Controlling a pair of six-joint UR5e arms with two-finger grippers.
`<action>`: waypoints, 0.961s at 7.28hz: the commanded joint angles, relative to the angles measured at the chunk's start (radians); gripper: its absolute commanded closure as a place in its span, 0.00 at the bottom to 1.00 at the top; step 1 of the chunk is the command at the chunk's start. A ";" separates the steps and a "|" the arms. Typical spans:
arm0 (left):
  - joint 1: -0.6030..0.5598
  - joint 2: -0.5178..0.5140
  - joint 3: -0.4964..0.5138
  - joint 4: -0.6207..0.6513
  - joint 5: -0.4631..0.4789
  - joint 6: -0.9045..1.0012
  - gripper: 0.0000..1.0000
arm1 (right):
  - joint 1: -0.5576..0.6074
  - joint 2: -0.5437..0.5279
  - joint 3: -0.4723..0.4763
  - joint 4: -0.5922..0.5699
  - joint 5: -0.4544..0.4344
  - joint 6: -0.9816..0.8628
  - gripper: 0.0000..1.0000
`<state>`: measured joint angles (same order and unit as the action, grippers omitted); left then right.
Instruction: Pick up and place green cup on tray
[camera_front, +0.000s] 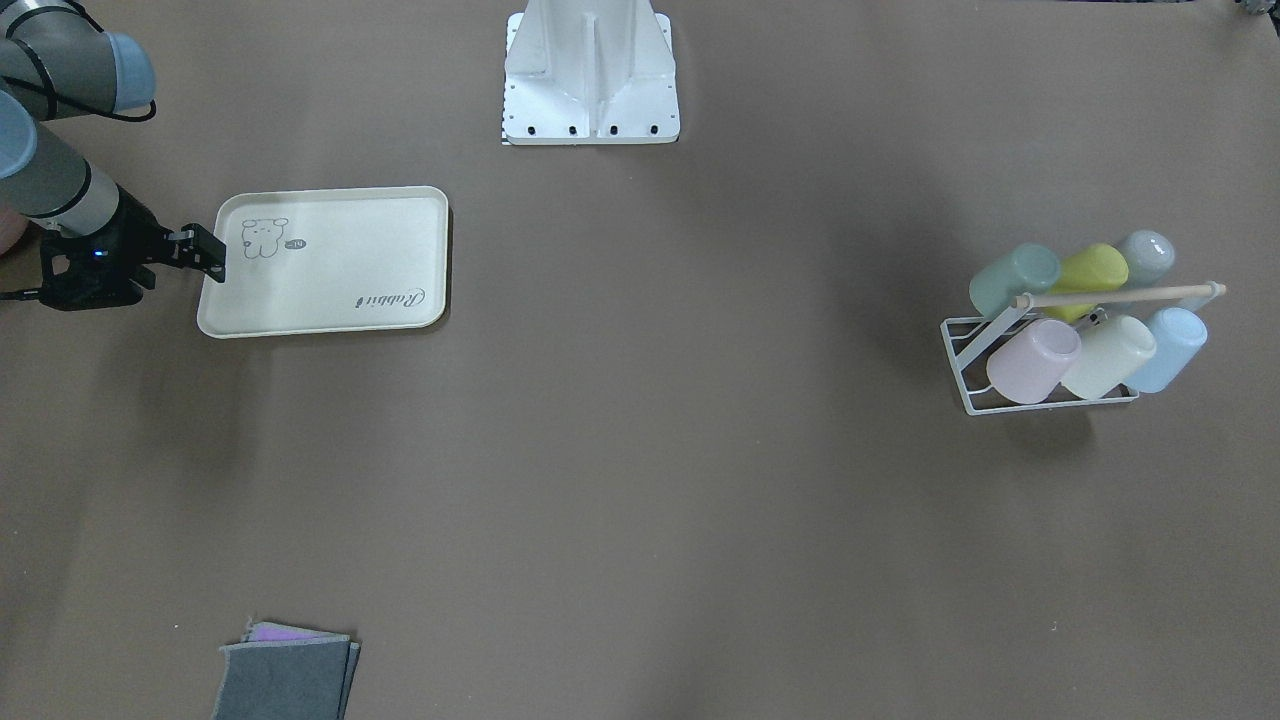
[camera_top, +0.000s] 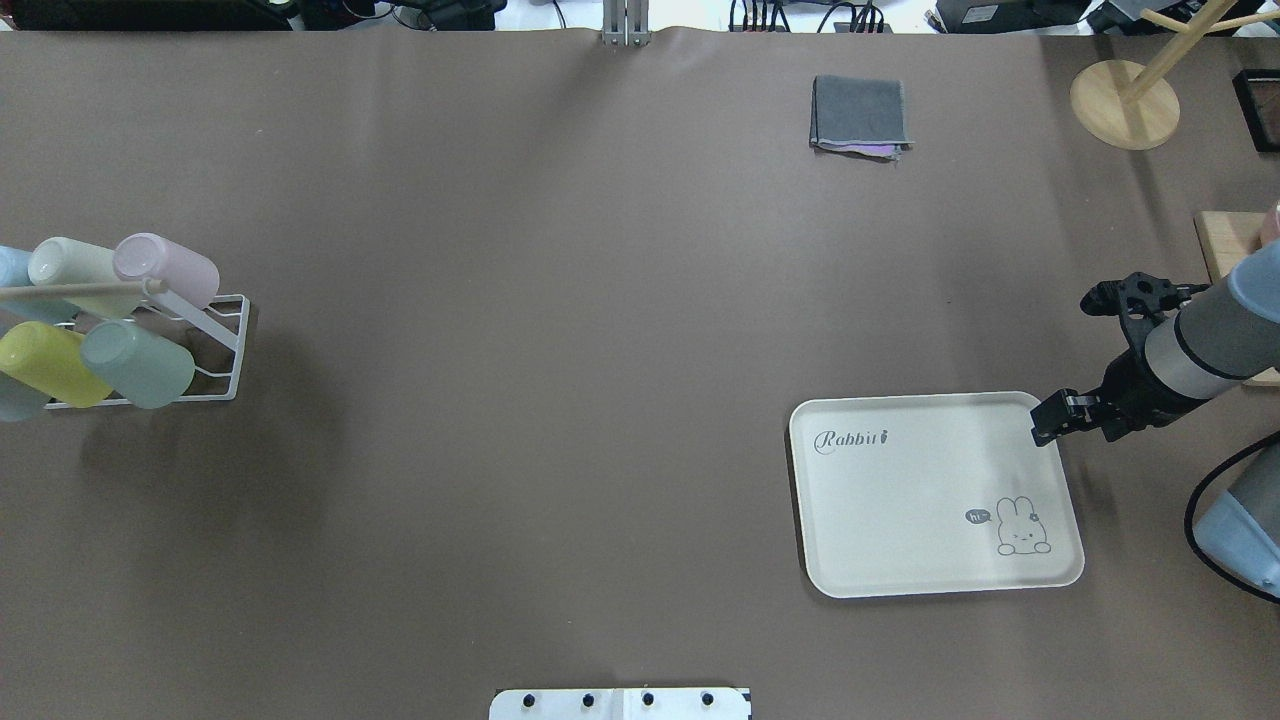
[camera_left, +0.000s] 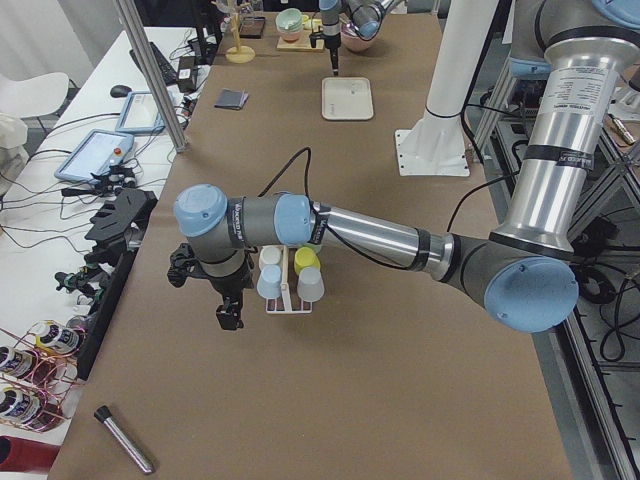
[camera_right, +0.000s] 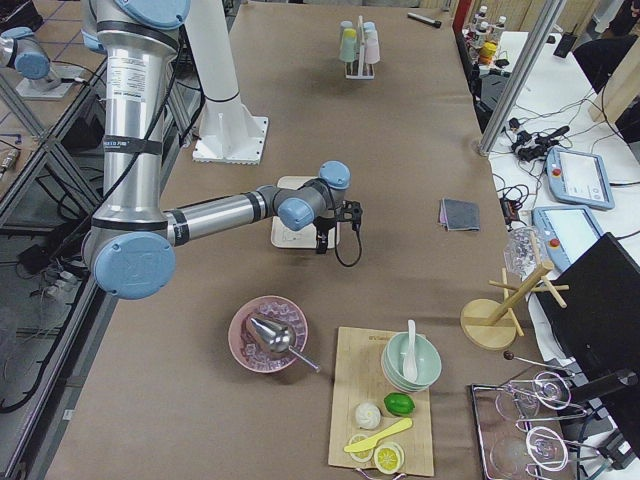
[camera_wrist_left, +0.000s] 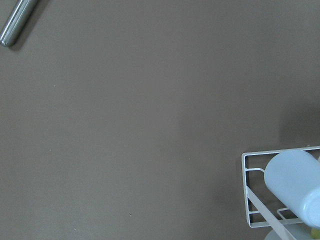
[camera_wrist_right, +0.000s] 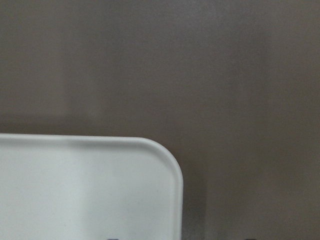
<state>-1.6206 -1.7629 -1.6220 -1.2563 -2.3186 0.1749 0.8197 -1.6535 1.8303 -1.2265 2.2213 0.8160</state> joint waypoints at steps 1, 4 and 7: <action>0.004 0.080 0.079 -0.205 0.002 0.004 0.02 | -0.011 0.006 -0.037 0.010 0.008 0.000 0.25; -0.001 0.195 0.130 -0.531 0.007 -0.003 0.02 | -0.016 0.012 -0.048 0.008 0.031 0.009 0.42; 0.004 0.350 -0.126 -0.499 0.001 -0.012 0.02 | -0.016 0.012 -0.051 0.008 0.037 0.015 0.51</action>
<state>-1.6184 -1.4622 -1.6599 -1.7705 -2.3144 0.1646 0.8039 -1.6414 1.7813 -1.2180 2.2554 0.8270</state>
